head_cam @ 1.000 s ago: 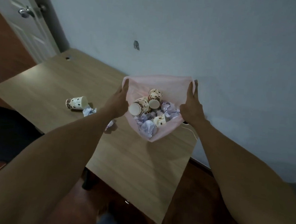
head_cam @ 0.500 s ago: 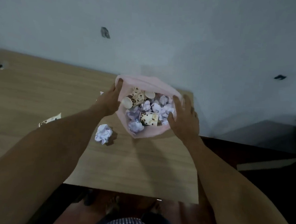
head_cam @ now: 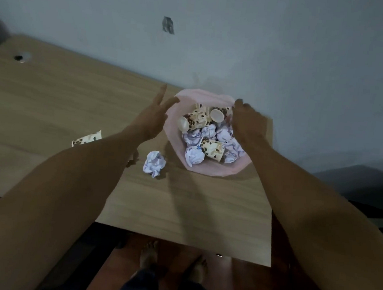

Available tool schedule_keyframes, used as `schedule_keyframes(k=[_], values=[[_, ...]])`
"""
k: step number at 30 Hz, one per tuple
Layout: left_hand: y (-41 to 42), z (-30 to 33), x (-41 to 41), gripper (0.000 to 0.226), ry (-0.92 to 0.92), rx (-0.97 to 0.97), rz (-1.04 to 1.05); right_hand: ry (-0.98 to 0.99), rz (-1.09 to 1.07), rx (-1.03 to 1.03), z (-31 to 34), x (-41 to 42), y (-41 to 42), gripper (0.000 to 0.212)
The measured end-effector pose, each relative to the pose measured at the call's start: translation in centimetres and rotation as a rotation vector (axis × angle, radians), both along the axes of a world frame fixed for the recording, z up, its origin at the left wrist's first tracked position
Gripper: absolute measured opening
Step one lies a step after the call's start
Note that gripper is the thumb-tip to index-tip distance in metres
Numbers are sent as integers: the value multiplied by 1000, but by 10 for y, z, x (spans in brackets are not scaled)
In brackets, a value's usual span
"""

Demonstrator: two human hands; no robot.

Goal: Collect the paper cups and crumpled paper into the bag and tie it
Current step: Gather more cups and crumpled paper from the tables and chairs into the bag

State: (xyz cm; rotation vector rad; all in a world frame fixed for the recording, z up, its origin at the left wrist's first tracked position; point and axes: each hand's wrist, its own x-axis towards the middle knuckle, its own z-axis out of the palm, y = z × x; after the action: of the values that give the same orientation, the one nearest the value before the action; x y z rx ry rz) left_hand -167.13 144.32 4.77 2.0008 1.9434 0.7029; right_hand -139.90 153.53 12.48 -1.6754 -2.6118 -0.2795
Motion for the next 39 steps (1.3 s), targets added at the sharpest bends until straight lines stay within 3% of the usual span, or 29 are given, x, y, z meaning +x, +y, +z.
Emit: schedule_keyframes(k=[2, 4, 7, 11, 15, 19, 26, 32, 34, 37, 39], values=[[-19, -5, 1, 34, -75, 47, 46, 40, -14, 21, 8, -3, 6, 21], [-41, -13, 6, 32, -108, -12, 137, 69, -2, 17, 16, -7, 10, 20], [-76, -31, 16, 42, -39, -259, 235, 124, -5, -10, 20, -14, 12, 28], [-102, -55, 32, 70, 101, -490, 148, 184, -3, -26, 15, -19, 14, 30], [-108, -64, 46, 56, 134, -422, 159, 244, -5, -57, 10, -17, 20, 29], [-97, -31, 46, 66, -2, -290, 137, 323, -15, -101, 14, -14, 24, 32], [-22, 0, 81, 51, -170, -109, 63, 424, -15, -165, 23, -15, 36, 27], [37, -8, 131, 104, -358, -209, 4, 444, 23, -141, 28, -7, 41, 26], [30, -10, 131, 90, -306, -171, 54, 458, 41, -146, 27, -4, 42, 26], [1, -10, 110, 40, -183, 45, 197, 477, 50, -136, 25, -6, 44, 26], [-13, -10, 87, 22, -196, 66, 393, 496, 34, -133, 22, -11, 44, 27]])
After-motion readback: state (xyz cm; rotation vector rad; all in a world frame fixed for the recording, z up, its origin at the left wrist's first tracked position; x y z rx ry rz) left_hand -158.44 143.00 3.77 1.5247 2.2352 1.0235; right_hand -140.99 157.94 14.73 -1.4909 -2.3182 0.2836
